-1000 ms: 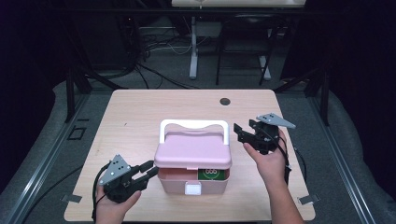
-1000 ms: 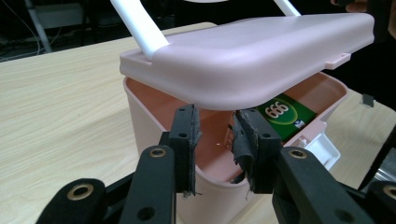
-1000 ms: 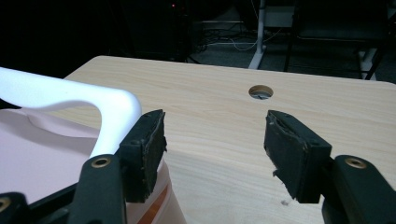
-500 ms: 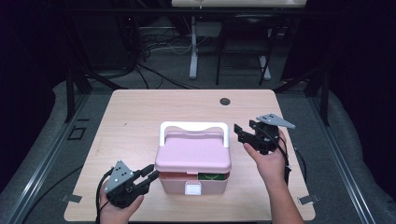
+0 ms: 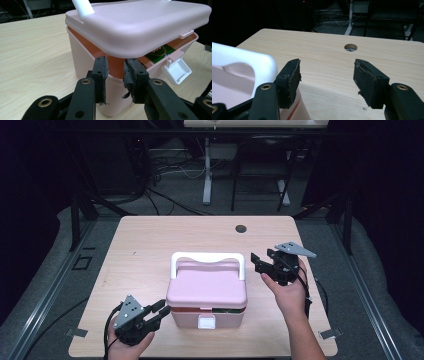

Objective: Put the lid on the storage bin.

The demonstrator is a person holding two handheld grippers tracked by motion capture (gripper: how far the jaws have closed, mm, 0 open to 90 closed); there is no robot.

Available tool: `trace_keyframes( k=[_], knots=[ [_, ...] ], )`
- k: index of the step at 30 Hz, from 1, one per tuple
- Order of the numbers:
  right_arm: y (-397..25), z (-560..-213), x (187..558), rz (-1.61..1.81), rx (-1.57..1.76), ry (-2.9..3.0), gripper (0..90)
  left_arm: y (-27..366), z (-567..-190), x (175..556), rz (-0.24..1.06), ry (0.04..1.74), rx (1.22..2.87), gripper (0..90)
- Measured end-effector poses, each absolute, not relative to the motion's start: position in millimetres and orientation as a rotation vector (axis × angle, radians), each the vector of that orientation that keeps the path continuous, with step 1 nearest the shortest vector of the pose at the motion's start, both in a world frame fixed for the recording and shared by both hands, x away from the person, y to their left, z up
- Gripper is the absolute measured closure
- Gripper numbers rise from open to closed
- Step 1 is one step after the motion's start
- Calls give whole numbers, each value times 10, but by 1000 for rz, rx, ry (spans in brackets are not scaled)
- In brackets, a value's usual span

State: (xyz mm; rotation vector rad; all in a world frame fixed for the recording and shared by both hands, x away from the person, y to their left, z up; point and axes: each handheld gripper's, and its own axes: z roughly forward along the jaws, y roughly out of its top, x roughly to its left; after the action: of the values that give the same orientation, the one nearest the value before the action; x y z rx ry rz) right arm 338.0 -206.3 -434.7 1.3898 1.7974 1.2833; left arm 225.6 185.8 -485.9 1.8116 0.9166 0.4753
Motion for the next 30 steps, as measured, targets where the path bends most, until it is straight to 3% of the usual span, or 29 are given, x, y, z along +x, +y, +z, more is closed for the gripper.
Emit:
trace_keyframes(
  k=[30],
  knots=[
    [-2079, -4333, 3367, 1296, 1384, 1785, 381, 1974, -4980, 2248, 457, 974, 1826, 707]
  ],
)
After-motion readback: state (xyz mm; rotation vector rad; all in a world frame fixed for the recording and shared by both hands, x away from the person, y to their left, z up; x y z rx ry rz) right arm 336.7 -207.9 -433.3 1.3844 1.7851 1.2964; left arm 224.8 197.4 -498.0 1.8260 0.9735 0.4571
